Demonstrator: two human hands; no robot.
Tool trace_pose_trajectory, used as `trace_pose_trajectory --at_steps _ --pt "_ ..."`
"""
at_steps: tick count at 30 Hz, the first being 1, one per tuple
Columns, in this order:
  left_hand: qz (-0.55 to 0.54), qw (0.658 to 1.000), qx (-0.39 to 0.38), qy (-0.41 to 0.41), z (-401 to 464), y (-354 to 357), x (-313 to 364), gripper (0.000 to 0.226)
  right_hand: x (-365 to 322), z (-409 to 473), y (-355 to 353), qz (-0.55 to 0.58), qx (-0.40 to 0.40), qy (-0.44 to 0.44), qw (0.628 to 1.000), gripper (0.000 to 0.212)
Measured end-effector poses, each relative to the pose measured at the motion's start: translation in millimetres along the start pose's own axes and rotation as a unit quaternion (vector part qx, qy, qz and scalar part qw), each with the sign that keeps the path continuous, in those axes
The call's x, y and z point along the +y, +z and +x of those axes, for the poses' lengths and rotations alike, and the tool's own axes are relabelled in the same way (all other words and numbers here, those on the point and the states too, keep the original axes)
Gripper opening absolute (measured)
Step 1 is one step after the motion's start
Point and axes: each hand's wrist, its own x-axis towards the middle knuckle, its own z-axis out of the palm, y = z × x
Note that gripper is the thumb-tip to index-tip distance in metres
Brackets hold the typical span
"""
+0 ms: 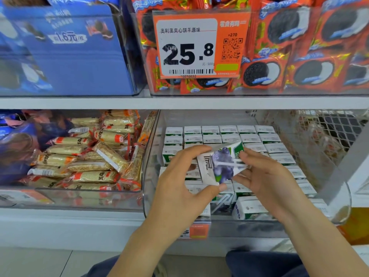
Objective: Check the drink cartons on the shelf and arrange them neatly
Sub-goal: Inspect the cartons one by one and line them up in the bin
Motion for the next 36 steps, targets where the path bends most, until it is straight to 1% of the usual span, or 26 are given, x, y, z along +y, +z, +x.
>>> trace_pose_trajectory --at_steps 2,5,8,11,13,16,20,22,26,27,29,31,32,34,36 --pt "-0.035 0.999 0.007 -0.005 -0.5 0.5 3.1 0.058 3.7 0.8 2.4 -0.030 0.000 0.023 0.999 0.023" --pt "-0.062 0.998 0.027 -0.008 0.5 -1.6 6.3 0.060 8.9 0.0 8.9 -0.075 -0.008 0.058 0.996 0.028" --pt "-0.093 0.995 0.039 -0.011 1.5 -4.9 7.9 0.064 8.6 -1.6 14.6 -0.071 -0.021 0.068 0.995 0.028" --pt "-0.110 0.993 0.035 -0.019 1.8 -6.8 8.9 0.063 9.6 -1.4 15.9 -0.055 -0.024 0.064 0.996 0.028" --pt "-0.107 0.994 0.028 -0.027 1.9 -8.1 7.9 0.061 9.8 -1.2 15.9 -0.044 -0.016 0.051 0.998 0.026" --pt "-0.117 0.991 0.001 -0.065 3.7 -10.6 3.7 0.059 5.2 -1.4 13.6 0.000 0.020 0.026 0.999 0.031" --pt "-0.145 0.979 -0.077 -0.120 5.3 -9.1 -3.2 0.057 -2.1 -2.9 4.1 0.018 0.049 -0.039 0.998 0.025" --pt "-0.168 0.971 -0.094 -0.139 5.4 -7.1 -4.1 0.055 -2.8 -4.7 3.0 0.007 0.053 -0.069 0.996 0.035" --pt "-0.187 0.969 -0.074 -0.141 7.6 -5.8 -4.5 0.049 -3.6 -9.4 5.4 -0.048 0.054 -0.121 0.990 0.054" --pt "-0.176 0.972 -0.077 -0.139 8.2 -6.6 -4.6 0.049 -4.7 -10.9 5.5 -0.062 0.052 -0.134 0.988 0.055" --pt "-0.132 0.977 -0.108 -0.129 7.6 -9.4 -5.4 0.050 -8.2 -14.8 3.0 -0.086 0.047 -0.164 0.982 0.050" --pt "-0.056 0.979 -0.163 -0.107 3.9 -12.1 -7.7 0.054 -13.3 -21.4 -1.4 -0.121 0.034 -0.192 0.973 0.041" --pt "0.003 0.978 -0.188 -0.091 1.5 -13.0 -9.6 0.056 -15.8 -25.3 -4.0 -0.145 0.031 -0.202 0.968 0.039" --pt "0.150 0.962 -0.219 -0.056 -3.1 -12.3 -15.3 0.058 -18.2 -31.9 -9.0 -0.201 0.034 -0.211 0.956 0.040" --pt "0.266 0.933 -0.241 -0.035 -6.2 -9.1 -22.8 0.059 -16.8 -35.4 -11.6 -0.252 0.036 -0.209 0.944 0.041"
